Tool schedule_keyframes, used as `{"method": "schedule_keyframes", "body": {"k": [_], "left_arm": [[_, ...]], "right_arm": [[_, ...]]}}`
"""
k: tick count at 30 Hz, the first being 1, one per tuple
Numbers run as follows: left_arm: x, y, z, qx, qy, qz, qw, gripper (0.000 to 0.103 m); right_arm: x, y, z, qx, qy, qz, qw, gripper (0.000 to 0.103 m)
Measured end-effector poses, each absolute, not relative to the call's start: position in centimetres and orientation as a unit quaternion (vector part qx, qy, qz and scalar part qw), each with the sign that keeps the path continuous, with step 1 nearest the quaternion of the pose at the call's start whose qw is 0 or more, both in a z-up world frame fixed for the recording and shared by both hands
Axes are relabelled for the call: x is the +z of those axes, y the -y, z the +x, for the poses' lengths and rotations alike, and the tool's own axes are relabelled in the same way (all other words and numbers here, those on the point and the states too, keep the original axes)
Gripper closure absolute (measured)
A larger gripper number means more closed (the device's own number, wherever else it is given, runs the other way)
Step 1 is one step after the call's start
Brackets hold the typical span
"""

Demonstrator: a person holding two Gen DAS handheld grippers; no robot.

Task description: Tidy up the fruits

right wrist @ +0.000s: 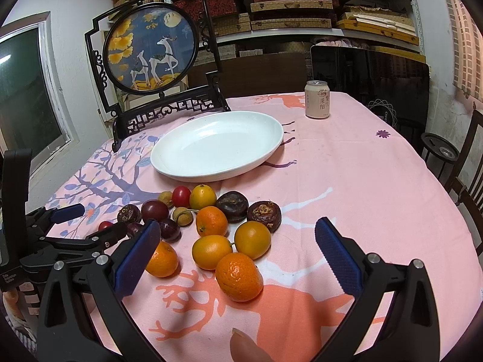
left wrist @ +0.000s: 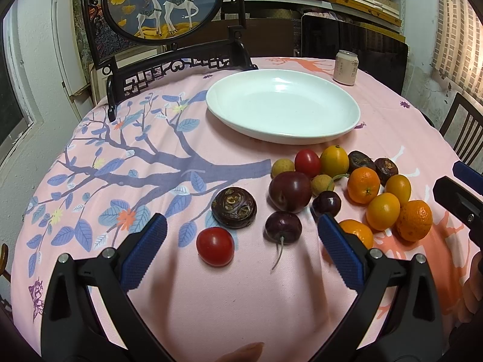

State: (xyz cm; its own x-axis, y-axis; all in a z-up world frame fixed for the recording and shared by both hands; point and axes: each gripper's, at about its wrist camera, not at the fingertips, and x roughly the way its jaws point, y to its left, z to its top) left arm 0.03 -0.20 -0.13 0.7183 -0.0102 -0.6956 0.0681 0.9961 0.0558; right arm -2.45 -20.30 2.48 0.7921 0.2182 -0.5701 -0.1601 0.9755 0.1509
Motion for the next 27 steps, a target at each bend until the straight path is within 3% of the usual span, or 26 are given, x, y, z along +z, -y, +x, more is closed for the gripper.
{"method": "schedule_keyframes", "body": {"k": [27], "left_arm": [[-0.23, 0.26, 0.02, -0.023, -0.374, 0.040, 0.926, 0.002]], "right_arm": [[2.46, 20.37, -2.52, 0.102, -0.306, 0.051, 0.945, 0.001]]}}
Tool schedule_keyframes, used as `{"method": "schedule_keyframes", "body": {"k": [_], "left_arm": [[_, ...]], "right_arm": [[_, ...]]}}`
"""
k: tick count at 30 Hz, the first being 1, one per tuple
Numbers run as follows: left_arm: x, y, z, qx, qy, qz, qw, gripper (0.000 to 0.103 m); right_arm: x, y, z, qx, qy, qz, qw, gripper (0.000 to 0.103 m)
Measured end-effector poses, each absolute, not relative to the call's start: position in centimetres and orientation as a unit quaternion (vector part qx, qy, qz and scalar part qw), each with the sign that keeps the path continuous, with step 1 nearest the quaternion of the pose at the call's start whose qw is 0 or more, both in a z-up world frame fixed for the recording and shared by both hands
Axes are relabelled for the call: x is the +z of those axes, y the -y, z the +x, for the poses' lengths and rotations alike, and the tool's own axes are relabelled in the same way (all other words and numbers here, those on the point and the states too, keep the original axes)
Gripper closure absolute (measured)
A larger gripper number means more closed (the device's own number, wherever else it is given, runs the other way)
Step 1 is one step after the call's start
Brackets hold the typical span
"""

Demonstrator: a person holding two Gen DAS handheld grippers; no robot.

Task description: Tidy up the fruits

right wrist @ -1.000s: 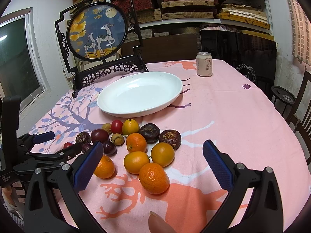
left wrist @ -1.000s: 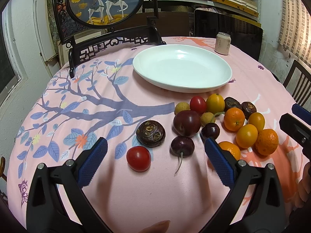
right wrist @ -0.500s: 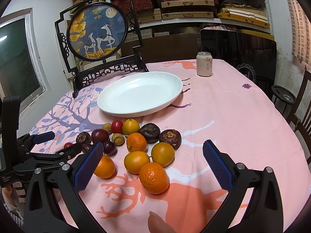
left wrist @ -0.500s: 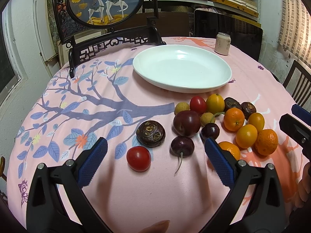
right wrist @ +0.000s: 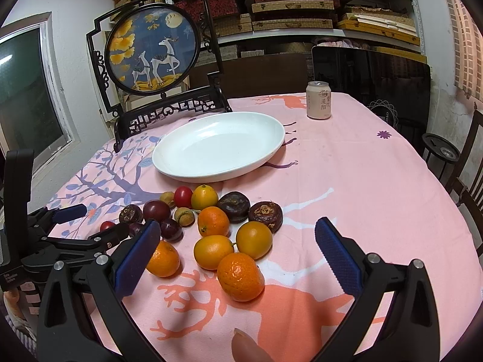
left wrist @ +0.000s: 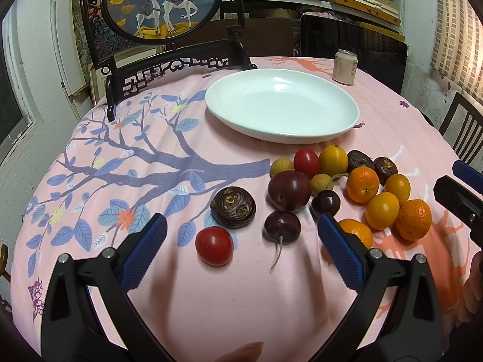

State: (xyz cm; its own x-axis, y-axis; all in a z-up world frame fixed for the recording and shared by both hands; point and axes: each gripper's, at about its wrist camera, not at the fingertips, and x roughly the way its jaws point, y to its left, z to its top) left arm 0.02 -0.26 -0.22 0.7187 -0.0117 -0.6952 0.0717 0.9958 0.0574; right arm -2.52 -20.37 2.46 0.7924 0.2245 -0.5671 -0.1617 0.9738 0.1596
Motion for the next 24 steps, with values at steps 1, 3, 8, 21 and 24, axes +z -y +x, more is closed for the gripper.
{"method": "schedule_keyframes", "body": {"k": [1, 3, 8, 21, 24], "left_arm": [[-0.2, 0.3, 0.0, -0.023, -0.375, 0.040, 0.926, 0.002], [-0.2, 0.3, 0.0, -0.023, -0.375, 0.040, 0.926, 0.002], [-0.3, 0.3, 0.0, -0.023, -0.375, 0.041, 0.926, 0.002], [-3.7, -1.0, -0.2, -0.051, -0.457, 0.042, 0.887, 0.002], [-4.3, -1.0, 0.1, -0.057, -0.471, 0.045, 0.879, 0.002]], "right_arm": [[2.5, 20.3, -2.6, 0.103, -0.306, 0.051, 0.945, 0.001], [2.4, 20.3, -2.5, 0.102, -0.306, 0.051, 0.945, 0.001], [2.4, 20.3, -2.5, 0.102, -0.306, 0.051, 0.945, 0.001], [-0.4, 19.9, -2.5, 0.141, -0.390, 0.054, 0.908, 0.001], [-1.2, 20.1, -2.4, 0.142, -0.412, 0.048, 0.899, 0.001]]}}
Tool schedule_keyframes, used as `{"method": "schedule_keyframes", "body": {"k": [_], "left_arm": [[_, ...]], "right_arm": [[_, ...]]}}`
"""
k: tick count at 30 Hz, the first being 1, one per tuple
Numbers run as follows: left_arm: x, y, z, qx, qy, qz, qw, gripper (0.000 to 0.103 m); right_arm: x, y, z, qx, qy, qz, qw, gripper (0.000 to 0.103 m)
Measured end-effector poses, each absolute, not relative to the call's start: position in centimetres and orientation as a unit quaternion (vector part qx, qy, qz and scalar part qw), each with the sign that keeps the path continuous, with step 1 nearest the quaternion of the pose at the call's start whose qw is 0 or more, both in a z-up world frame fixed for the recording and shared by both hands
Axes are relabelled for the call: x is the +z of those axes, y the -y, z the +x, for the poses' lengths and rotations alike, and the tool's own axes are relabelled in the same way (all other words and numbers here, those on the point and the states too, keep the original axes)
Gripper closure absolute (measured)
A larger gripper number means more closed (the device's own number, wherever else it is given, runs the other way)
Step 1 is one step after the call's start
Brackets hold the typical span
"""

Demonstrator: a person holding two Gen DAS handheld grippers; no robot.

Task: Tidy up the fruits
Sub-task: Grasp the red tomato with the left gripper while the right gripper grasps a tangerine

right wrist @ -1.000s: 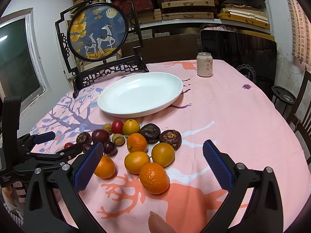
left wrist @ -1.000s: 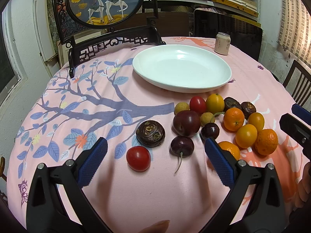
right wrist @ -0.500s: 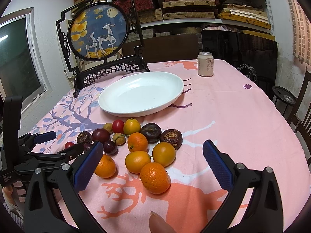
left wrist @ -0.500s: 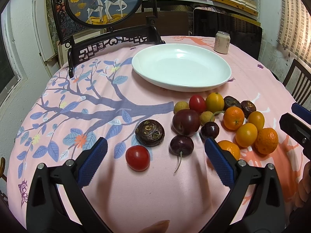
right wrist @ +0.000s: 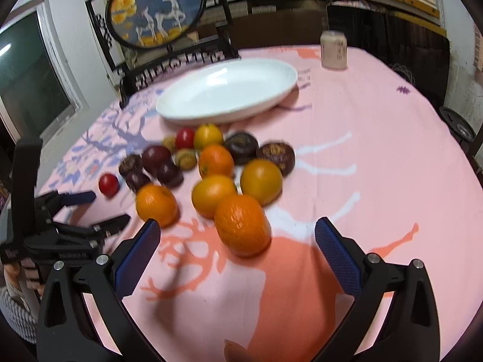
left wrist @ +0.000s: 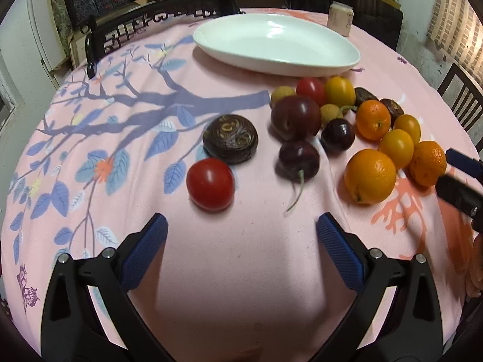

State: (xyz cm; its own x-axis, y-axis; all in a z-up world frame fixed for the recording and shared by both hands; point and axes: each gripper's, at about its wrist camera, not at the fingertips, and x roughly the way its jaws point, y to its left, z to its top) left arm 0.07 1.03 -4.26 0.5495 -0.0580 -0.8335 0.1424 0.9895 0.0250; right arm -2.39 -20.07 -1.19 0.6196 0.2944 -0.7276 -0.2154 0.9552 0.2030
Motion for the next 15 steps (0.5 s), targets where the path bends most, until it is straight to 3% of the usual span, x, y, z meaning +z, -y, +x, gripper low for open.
{"method": "schedule_keyframes", "body": {"k": [15], "left_arm": [[-3.7, -4.0, -0.2, -0.074, -0.453, 0.062, 0.886, 0.002]], "right_arm": [[-3.2, 20.9, -2.6, 0.165, -0.465, 0.005, 0.870, 0.001]]}}
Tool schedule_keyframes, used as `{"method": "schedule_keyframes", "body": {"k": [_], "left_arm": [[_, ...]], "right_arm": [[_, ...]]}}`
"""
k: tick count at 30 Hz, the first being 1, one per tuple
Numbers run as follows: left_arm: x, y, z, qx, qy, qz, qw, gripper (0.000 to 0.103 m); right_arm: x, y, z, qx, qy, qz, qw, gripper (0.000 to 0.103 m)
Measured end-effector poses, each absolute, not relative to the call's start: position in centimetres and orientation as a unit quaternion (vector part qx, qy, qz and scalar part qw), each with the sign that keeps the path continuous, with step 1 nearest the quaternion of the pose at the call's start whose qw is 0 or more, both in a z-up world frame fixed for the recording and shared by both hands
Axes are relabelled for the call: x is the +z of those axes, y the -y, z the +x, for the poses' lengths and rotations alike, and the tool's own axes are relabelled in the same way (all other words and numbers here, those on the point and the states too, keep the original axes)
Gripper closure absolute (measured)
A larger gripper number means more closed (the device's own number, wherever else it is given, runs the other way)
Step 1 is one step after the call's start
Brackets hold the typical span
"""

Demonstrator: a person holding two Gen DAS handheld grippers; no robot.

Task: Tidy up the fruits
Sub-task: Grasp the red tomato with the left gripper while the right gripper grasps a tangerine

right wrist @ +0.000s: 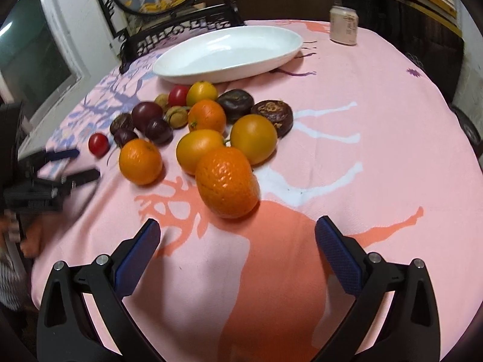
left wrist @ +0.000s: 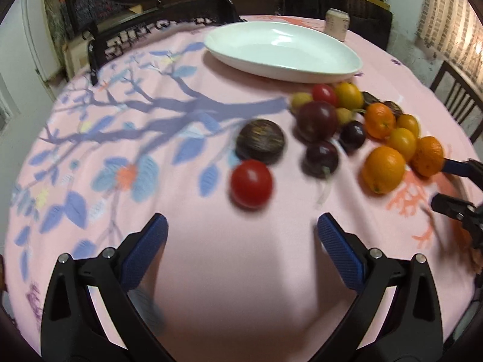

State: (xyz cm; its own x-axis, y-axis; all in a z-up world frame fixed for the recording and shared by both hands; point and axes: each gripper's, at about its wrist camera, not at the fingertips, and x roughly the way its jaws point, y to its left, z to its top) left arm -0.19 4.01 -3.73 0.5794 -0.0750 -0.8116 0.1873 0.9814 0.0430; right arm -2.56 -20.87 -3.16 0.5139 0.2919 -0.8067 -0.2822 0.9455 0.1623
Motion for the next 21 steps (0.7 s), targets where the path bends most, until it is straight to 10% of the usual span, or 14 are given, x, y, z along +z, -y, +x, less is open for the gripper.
{"method": "schedule_keyframes", "body": {"k": [6, 11, 21], "left_arm": [[-3.4, -3.0, 0.5, -0.086, -0.431, 0.080, 0.895, 0.022], [-3.5, -2.8, 1.2, -0.112, -0.436, 0.070, 0.890, 0.053], [-3.4, -3.3, 1.7, -0.121, -0.430, 0.055, 0.893, 0.073]], "right_arm": [[-2.8, 21.1, -2.5, 0.180, -0.459, 0.004, 0.870, 0.001], [-2.5, 20.9, -1.7, 0.189, -0.454, 0.014, 0.871, 0.024], [-2.4, 20.1, 0.1, 0.207, -0.454, 0.029, 0.866, 0.051]]}}
